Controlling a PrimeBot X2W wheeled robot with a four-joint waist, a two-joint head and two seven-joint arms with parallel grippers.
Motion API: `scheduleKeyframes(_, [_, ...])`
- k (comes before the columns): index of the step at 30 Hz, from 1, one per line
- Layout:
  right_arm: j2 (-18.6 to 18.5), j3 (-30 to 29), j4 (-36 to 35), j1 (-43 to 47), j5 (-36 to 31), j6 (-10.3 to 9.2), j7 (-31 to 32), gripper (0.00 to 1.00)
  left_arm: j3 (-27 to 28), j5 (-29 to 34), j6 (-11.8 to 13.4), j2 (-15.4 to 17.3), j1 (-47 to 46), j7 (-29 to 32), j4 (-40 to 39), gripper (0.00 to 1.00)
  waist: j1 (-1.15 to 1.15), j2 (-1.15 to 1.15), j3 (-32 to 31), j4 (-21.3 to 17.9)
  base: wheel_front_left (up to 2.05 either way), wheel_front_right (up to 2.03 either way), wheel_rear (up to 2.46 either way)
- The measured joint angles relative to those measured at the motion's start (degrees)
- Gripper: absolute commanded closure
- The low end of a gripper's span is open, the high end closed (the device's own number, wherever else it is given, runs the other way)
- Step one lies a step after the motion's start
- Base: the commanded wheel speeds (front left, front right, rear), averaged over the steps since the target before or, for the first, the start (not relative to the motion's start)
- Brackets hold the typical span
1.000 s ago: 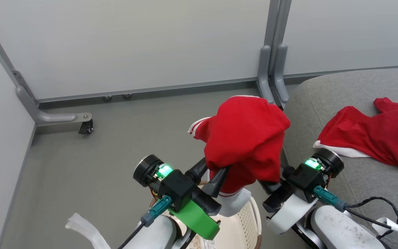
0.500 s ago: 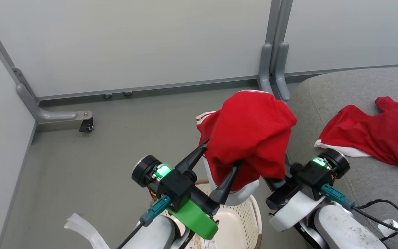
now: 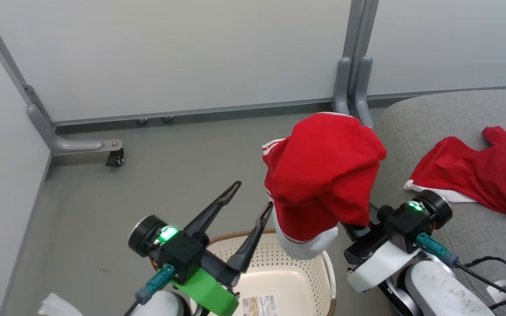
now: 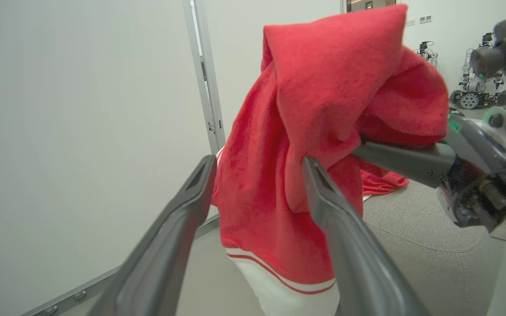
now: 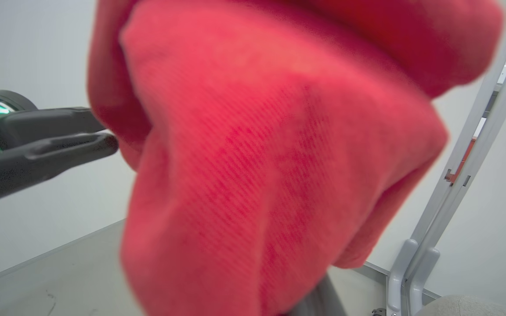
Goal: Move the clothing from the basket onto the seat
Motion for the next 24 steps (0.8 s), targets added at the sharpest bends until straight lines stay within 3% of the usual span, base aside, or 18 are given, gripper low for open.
scheduleKeyframes(6, [0.1,-1.4,-0.5,0.9,-0.1,0.0,0.0,1.0,8.0,-0.1,0.0,1.7,4.9,0.0,1.3,0.0,0.0,0.0,-0.3,0.8,0.0,0.0,0.0])
scheduleKeyframes(15, [0.8,-4.1,-1.3,2.9,-0.4,0.0,0.0,1.0,21.7,1.6,0.0,-1.6,12.2,0.0,3.3,0.0,0.0,0.0,-0.6,2.3,0.0,0.0,0.0])
scheduleKeyframes(24, [1.5,-5.7,-1.7,4.3,-0.5,0.0,0.0,1.0,25.6,3.4,0.0,-3.5,16.6,0.0,5.3,0.0,0.0,0.0,-0.9,2.6,0.0,0.0,0.0])
